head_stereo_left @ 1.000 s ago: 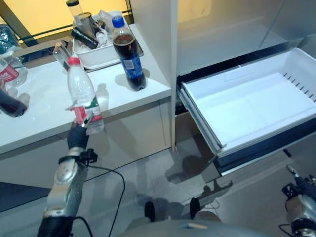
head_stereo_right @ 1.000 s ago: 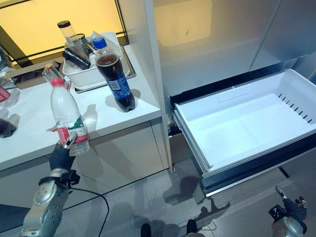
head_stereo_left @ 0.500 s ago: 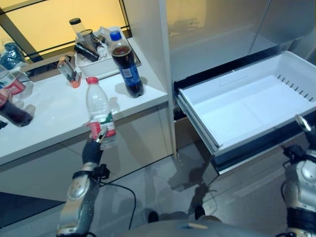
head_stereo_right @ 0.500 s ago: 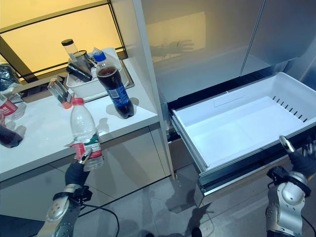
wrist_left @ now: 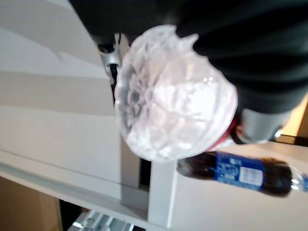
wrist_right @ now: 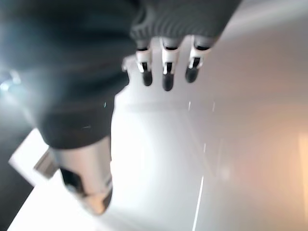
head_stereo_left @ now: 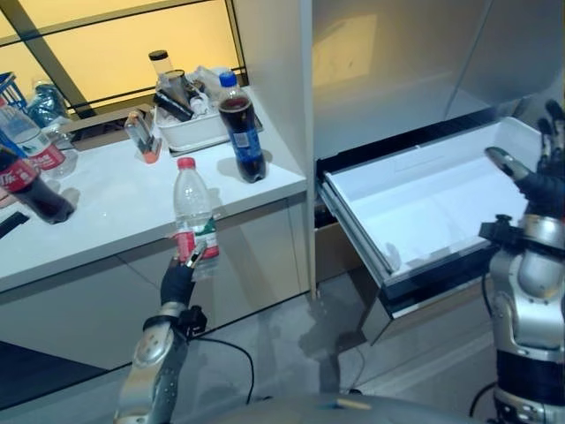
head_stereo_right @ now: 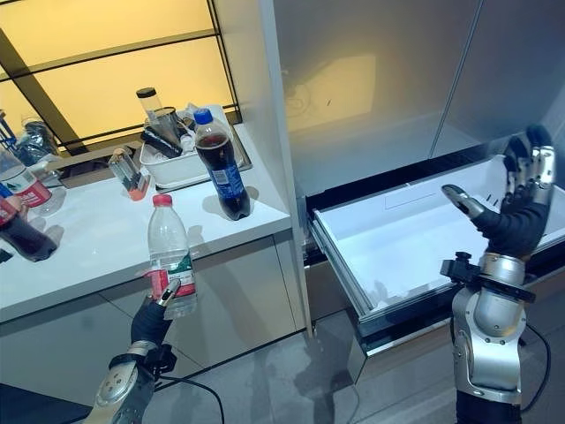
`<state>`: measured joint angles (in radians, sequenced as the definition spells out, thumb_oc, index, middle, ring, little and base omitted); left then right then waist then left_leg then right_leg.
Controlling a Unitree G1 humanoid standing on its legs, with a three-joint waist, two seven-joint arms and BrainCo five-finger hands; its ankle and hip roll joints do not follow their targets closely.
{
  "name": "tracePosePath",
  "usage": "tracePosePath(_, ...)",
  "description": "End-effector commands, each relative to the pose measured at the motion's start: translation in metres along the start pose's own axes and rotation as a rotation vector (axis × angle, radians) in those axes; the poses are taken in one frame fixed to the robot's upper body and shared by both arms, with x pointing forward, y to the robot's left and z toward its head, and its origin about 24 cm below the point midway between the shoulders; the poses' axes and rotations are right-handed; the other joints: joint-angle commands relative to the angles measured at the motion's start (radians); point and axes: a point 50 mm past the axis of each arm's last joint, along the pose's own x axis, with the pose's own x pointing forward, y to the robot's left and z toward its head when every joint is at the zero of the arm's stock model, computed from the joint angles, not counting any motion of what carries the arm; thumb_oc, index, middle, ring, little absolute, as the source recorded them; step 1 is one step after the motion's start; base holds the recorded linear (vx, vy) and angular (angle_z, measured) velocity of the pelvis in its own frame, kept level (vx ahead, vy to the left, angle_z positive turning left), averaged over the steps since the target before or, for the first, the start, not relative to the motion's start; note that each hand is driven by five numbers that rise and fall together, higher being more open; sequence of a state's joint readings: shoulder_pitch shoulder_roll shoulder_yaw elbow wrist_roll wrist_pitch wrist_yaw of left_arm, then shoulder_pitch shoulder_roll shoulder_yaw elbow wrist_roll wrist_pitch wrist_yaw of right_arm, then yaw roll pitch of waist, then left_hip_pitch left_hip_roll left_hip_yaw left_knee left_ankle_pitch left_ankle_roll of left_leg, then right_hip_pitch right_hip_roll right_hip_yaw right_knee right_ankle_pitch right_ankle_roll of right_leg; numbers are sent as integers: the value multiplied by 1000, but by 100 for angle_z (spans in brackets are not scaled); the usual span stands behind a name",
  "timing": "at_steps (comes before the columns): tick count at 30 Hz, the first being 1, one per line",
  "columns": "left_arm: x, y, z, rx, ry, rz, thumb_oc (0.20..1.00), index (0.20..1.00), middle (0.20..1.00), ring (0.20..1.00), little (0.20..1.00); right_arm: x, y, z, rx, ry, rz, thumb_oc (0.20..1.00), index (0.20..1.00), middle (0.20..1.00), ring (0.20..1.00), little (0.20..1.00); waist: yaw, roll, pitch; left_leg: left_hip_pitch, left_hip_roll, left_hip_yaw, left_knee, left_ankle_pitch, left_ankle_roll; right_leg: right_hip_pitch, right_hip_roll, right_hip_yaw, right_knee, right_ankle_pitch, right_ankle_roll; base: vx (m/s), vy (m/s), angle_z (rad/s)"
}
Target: Take the drinks into the refrigerator
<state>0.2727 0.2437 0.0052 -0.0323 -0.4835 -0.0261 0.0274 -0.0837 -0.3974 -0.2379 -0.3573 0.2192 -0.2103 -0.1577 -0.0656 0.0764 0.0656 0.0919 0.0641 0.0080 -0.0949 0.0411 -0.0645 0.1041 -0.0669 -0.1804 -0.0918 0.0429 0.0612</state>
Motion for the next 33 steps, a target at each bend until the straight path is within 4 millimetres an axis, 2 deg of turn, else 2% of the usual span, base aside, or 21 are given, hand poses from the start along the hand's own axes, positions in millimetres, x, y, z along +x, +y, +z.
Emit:
tracePosePath(1,19,-10,55,117,-259,-122,200,200,200,200,200,28,22,15,42,-103,198,1000,1000,1000,1000,1000,28,-56,-50,52,-52,0,8,-114,58,25,-10,4,53,-112,16,6,-14,5)
tracePosePath(2,19,-10,55,117,-260,-121,200,200,200,200,200,28,22,15,42,-103,198,1000,1000,1000,1000,1000,27,-56,-50,52,-52,0,8,-114,58,26,-10,4,52,-112,16,35,-33,10)
tracePosePath(3,21,-14,54,136,-249,-152,200,200,200,200,200,35,36,-2,51,-6,327,1000,1000,1000,1000,1000,46,-67,-58,59,-49,-5,8,-120,54,37,-8,-2,48,-119,16,34,-34,10)
tracePosePath(4,23,-18,54,141,-243,-180,200,200,200,200,200,39,44,-9,50,39,403,1000,1000,1000,1000,1000,54,-72,-60,58,-48,-6,8,-119,53,40,-9,-5,47,-118,17,37,-34,7)
tracePosePath(5,23,-18,54,138,-245,-179,200,200,200,200,200,41,44,-9,51,37,406,1000,1000,1000,1000,1000,52,-69,-57,60,-48,-6,8,-120,52,41,-8,-5,46,-119,17,-11,-26,5)
tracePosePath(6,26,-22,56,169,-244,-207,200,200,200,200,200,49,53,-24,7,125,494,1000,1000,1000,1000,1000,65,-80,-60,58,-46,-7,8,-117,49,45,-9,-9,43,-115,17,-13,-21,8)
tracePosePath(8,29,-30,56,185,-241,-253,200,200,200,200,200,58,67,-29,-15,171,621,1000,1000,1000,1000,1000,71,-81,-59,55,-46,-8,8,-113,46,45,-8,-12,41,-114,16,-10,-17,9)
tracePosePath(12,33,-44,59,229,-255,-316,200,200,200,200,200,69,88,-37,8,238,724,1000,1000,1000,1000,1000,84,-89,-60,48,-44,-18,8,-109,42,44,-9,-24,43,-114,15,-1,-13,5)
tracePosePath(14,36,-50,59,242,-261,-326,200,200,200,200,200,73,103,-36,30,246,791,1000,1000,1000,1000,1000,88,-89,-59,43,-43,-22,8,-105,39,42,-9,-30,44,-115,15,-2,-6,16)
tracePosePath(15,36,-50,59,241,-261,-326,200,200,200,200,200,73,103,-36,29,245,791,1000,1000,1000,1000,1000,87,-88,-59,43,-43,-22,8,-105,39,42,-9,-30,44,-115,15,3,-10,15)
tracePosePath(17,42,-61,61,281,-287,-348,200,200,200,200,200,75,122,-36,63,265,857,1000,1000,1000,1000,1000,92,-91,-60,36,-43,-27,8,-100,36,38,-8,-35,46,-115,13,-2,-15,7)
tracePosePath(21,50,-74,67,352,-330,-371,200,200,200,200,200,79,148,-29,92,249,928,1000,1000,1000,1000,1000,96,-92,-63,29,-41,-33,8,-96,30,39,-7,-46,44,-116,12,5,-5,5)
tracePosePath(24,54,-78,68,368,-342,-367,200,200,200,200,200,82,156,-23,106,225,936,1000,1000,1000,1000,1000,96,-91,-65,27,-41,-36,8,-94,29,40,-8,-52,43,-115,12,1,-7,13)
tracePosePath(26,56,-85,76,399,-392,-374,200,200,200,200,200,83,171,-20,127,217,952,1000,1000,1000,1000,1000,100,-90,-69,23,-39,-43,8,-93,27,40,-8,-58,44,-117,12,11,-7,8)
tracePosePath(33,59,-96,107,526,-584,-321,200,200,200,200,200,84,200,-15,209,223,967,1000,1000,1000,1000,1000,103,-92,-77,23,-42,-51,8,-93,24,48,-8,-70,43,-120,11,3,-1,1)
